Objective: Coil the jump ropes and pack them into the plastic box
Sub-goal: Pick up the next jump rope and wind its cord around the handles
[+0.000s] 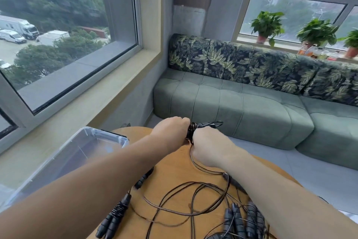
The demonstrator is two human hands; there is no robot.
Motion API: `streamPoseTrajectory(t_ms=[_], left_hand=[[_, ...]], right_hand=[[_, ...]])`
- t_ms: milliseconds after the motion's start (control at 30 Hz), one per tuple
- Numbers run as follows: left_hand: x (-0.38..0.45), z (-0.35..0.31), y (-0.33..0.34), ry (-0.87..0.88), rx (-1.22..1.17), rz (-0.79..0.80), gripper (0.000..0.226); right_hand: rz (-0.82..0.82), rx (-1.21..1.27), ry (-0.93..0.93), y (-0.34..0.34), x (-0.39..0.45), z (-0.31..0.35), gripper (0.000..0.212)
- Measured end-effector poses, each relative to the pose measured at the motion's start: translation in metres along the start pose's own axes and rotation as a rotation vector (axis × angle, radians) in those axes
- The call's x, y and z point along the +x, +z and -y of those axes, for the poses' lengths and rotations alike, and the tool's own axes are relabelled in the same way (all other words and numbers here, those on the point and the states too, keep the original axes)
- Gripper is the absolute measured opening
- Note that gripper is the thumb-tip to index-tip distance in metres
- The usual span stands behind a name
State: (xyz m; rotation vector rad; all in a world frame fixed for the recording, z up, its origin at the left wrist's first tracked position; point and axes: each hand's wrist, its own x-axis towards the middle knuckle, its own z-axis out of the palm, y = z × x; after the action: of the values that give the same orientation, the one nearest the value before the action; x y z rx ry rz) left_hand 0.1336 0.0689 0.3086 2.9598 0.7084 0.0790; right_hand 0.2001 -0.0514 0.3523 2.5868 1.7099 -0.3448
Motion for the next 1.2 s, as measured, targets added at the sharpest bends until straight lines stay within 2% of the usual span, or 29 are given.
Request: streamPoseTrajectory(t_ms=[200,267,400,500,600,733,833,967,1033,1067,1133,1167,1200], left_hand=[[0.007,-0.005,-0.007,0.022,-0.032,-0.039,0.048],[0.006,-0.007,-0.010,0.027,-0.005,-0.039,0.046],[-0.001,-0.011,-0.012,0.064,0.029,0.015,0.036],[-0.006,-0.014,-0.018,0.140,0.075,0.041,0.031],[-0.013,-0.018,-0.024,0.202,0.051,0.133,0.033],[-0.025,-0.021,-0.035,0.205,-0.145,0.247,0.029],[-0.030,-0.019,-0.046,0.166,-0.285,0.286,0.043],[-0.039,-0.024,-0.057,0.122,-0.492,0.342,0.058],[-0.043,-0.026,-0.061,0.134,-0.674,0.337,0.066],[-0.043,-0.026,-0.063,0.135,-0.793,0.329,0.067],[-0.040,-0.025,-0.064,0.111,-1.008,0.275,0.062],[-0.038,-0.022,-0.064,0.078,-1.080,0.235,0.061],[-0.035,-0.020,-0.065,0.041,-1.122,0.194,0.063]], right_hand=[[-0.028,-0.127,-0.032,-0.032,0.007,-0.004,0.028],[0.003,-0.097,-0.024,-0.041,0.008,-0.005,0.026],[0.049,-0.038,-0.069,-0.055,0.011,-0.011,0.008],[0.091,-0.006,-0.168,-0.065,0.017,-0.018,0.004],[0.135,0.096,-0.233,-0.076,0.024,-0.028,0.013],[0.190,0.359,-0.212,-0.070,0.034,-0.050,0.020],[0.223,0.661,-0.178,-0.058,0.037,-0.063,0.019],[0.400,1.067,-0.114,-0.040,0.040,-0.077,0.012],[0.474,1.306,-0.108,-0.033,0.045,-0.085,0.013],[0.570,1.455,-0.123,-0.030,0.044,-0.086,0.014],[0.670,1.739,-0.117,-0.019,0.046,-0.084,0.021],[0.642,1.817,-0.129,-0.011,0.044,-0.083,0.025],[0.539,1.737,-0.151,-0.004,0.043,-0.081,0.022]])
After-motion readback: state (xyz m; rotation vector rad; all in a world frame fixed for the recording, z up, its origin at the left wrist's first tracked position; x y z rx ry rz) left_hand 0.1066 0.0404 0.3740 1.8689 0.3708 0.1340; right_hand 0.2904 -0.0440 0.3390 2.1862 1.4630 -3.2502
